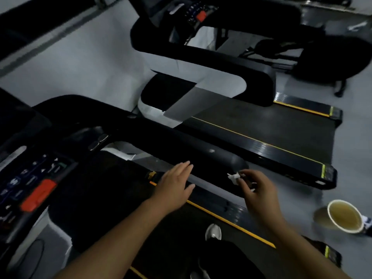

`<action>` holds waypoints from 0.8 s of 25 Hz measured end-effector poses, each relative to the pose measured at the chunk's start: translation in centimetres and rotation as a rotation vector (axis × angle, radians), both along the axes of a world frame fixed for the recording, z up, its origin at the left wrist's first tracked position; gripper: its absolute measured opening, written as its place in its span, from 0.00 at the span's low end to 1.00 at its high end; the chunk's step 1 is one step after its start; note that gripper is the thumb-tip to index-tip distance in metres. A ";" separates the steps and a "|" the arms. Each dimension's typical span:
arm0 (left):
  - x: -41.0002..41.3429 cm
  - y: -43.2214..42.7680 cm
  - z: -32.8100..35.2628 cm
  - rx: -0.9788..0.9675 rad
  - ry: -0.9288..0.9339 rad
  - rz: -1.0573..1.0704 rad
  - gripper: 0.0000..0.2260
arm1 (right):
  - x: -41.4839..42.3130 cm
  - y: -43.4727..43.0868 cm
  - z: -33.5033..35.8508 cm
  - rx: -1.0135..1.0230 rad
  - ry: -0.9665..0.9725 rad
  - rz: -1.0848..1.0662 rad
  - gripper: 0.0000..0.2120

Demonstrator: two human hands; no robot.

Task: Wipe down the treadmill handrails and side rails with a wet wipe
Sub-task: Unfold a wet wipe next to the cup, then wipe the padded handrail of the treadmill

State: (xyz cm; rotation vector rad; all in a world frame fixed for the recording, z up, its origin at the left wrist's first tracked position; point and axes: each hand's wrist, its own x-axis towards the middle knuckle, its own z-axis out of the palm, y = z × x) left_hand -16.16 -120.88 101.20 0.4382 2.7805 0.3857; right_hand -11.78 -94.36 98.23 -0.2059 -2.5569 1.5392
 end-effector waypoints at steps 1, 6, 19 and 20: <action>-1.8 -0.2 -0.4 -0.041 0.011 -0.064 0.30 | -0.9 -0.2 -0.5 0.012 0.005 -0.035 0.11; -10.0 -0.7 -3.1 -0.227 0.088 -0.346 0.32 | -5.7 -2.0 -3.9 0.127 -0.025 -0.188 0.09; -23.5 -2.9 -8.0 -0.181 0.183 -0.978 0.35 | -13.2 -10.9 -5.8 0.492 -0.090 -0.159 0.20; -24.1 -2.9 -8.2 -0.163 0.179 -1.026 0.35 | -13.2 -11.3 -5.9 0.544 -0.089 -0.172 0.18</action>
